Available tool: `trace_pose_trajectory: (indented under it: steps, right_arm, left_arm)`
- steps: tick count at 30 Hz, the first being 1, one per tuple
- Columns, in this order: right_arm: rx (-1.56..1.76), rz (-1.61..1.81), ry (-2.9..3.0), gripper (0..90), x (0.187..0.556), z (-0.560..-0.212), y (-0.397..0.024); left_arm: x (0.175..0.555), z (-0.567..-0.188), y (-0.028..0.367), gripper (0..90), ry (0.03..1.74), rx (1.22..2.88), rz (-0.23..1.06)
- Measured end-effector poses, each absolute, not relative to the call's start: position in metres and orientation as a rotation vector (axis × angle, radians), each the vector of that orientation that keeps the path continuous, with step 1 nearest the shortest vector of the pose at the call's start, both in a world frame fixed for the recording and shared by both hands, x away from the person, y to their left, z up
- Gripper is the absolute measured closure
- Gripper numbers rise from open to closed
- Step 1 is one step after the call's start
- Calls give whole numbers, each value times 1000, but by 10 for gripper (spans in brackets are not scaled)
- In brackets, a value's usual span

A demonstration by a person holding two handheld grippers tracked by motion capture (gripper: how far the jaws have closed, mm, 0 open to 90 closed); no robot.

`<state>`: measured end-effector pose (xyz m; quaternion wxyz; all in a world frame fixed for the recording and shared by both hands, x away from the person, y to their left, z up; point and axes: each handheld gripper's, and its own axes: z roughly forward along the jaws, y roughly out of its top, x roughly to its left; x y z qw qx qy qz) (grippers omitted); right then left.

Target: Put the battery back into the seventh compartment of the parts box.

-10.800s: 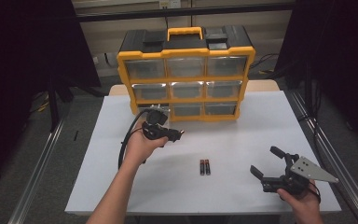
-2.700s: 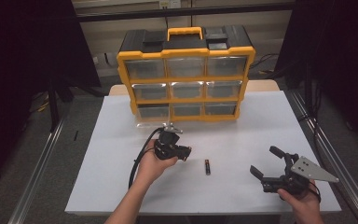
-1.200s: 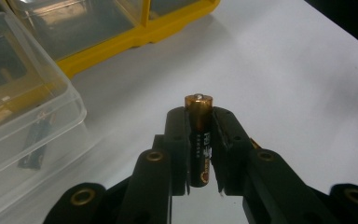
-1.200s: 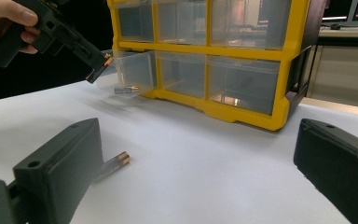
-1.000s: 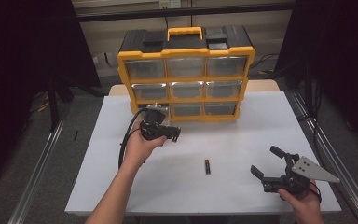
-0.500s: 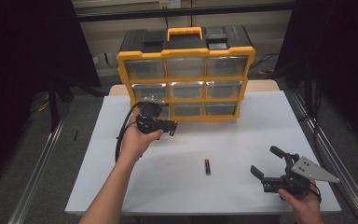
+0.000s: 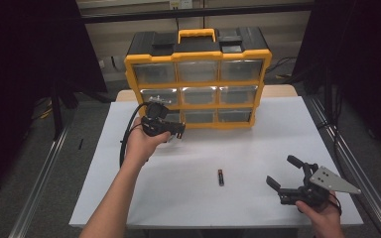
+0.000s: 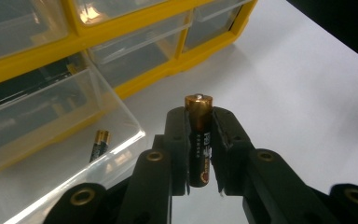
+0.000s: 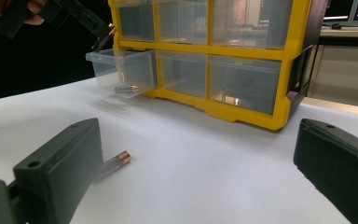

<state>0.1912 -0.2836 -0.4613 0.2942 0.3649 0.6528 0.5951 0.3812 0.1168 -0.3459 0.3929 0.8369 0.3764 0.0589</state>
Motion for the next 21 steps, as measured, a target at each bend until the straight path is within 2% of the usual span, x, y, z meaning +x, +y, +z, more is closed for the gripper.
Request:
trace_pose_trajectory:
  steps: [21]
  right_arm:
    - [974,1582,1736,10,191,-461,-284]
  left_arm:
    - [395,-334,127,773,1018,2090,195]
